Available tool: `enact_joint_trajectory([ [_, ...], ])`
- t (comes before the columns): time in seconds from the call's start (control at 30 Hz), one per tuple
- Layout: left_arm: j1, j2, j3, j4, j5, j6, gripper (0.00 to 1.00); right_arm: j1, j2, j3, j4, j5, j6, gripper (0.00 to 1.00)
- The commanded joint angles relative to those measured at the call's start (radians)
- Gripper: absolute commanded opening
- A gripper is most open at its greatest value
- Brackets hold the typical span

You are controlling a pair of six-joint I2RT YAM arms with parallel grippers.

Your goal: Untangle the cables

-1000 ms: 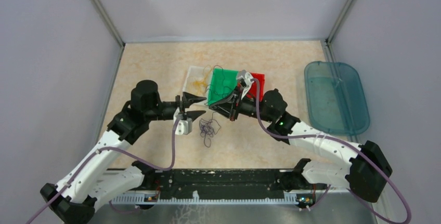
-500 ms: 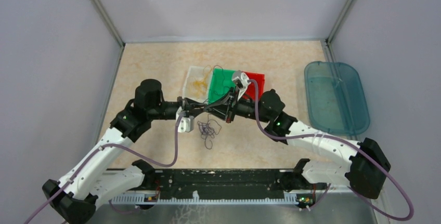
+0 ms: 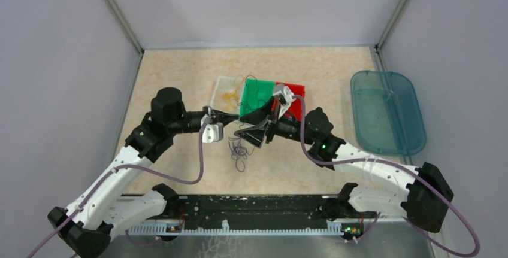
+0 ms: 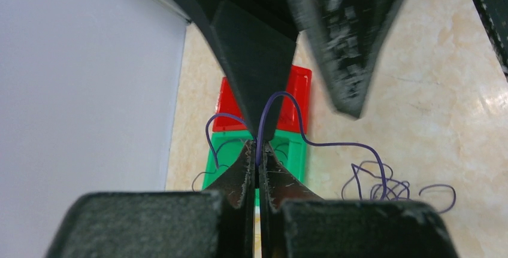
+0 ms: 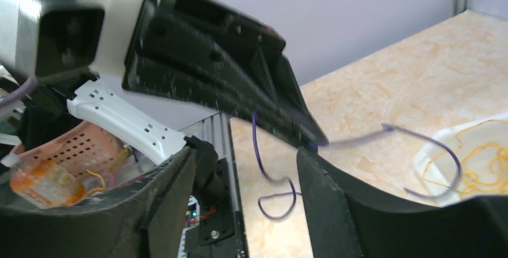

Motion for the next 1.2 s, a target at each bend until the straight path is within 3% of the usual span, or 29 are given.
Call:
enact_joint_trajectory([
  [0.0, 0.002, 0.009, 0.107, 0.114, -0.01, -0.14, 0.0, -0.012, -0.109, -0.086, 0.128, 0.038, 0.001, 0.68],
  [0.1, 0.002, 0.027, 0.18, 0.106, 0.0, -0.161, 0.0, -0.025, -0.15, -0.149, 0.172, 0.045, 0.012, 0.74],
  [0.27, 0.002, 0.03, 0.249, 0.109, 0.009, -0.178, 0.0, -0.029, -0.148, -0.175, 0.164, 0.074, -0.021, 0.77],
  [0.5, 0.002, 0.059, 0.373, 0.124, 0.006, -0.196, 0.0, -0.016, -0.03, -0.145, 0.171, 0.139, -0.09, 0.78],
  [0.63, 0.002, 0.087, 0.471, 0.142, -0.002, -0.216, 0.0, 0.006, 0.049, -0.116, 0.198, 0.159, -0.105, 0.73],
  [0.83, 0.002, 0.117, 0.558, 0.205, -0.015, -0.223, 0.0, 0.034, 0.174, -0.082, 0.283, 0.161, -0.062, 0.53],
  [1.17, 0.002, 0.193, 0.73, 0.358, -0.055, -0.226, 0.0, 0.099, 0.401, -0.098, 0.432, 0.237, 0.012, 0.44],
])
